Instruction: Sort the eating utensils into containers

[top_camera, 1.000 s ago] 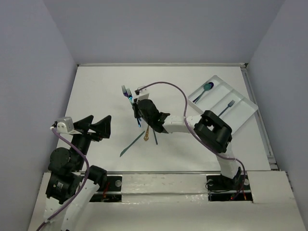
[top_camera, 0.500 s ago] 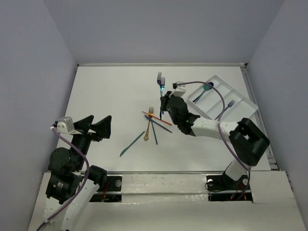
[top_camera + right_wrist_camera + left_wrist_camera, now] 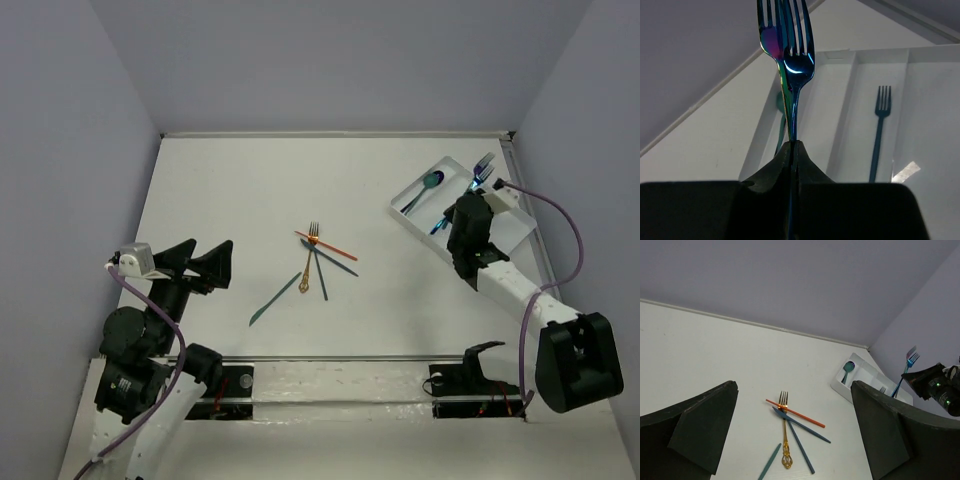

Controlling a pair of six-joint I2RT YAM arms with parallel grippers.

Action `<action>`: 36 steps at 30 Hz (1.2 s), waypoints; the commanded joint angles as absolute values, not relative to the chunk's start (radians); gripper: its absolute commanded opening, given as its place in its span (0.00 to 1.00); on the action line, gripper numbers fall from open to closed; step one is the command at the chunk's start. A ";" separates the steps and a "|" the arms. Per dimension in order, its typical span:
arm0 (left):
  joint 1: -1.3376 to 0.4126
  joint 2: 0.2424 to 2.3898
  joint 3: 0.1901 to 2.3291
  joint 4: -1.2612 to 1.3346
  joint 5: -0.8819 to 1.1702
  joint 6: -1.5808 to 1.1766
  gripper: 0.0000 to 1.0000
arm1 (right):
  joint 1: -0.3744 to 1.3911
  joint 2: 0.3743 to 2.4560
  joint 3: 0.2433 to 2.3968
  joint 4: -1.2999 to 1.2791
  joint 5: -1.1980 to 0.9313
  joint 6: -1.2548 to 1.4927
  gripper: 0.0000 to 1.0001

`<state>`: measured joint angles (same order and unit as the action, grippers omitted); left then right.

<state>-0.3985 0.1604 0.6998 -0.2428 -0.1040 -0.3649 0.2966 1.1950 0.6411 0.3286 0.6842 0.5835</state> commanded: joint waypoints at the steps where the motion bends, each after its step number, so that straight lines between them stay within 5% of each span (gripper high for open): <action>1: -0.414 0.172 0.692 -0.183 -0.087 -0.356 0.99 | 0.164 1.187 0.634 0.304 0.674 0.618 0.00; 11: -0.423 0.173 0.693 -0.184 -0.092 -0.353 0.99 | -0.072 1.347 0.699 0.290 0.482 0.635 0.00; 25: -0.423 0.166 0.693 -0.186 -0.098 -0.353 0.99 | -0.092 1.519 0.811 0.276 0.387 0.630 0.00; 36: -0.423 0.158 0.693 -0.187 -0.101 -0.354 0.99 | -0.092 1.598 0.920 0.152 0.362 0.620 0.09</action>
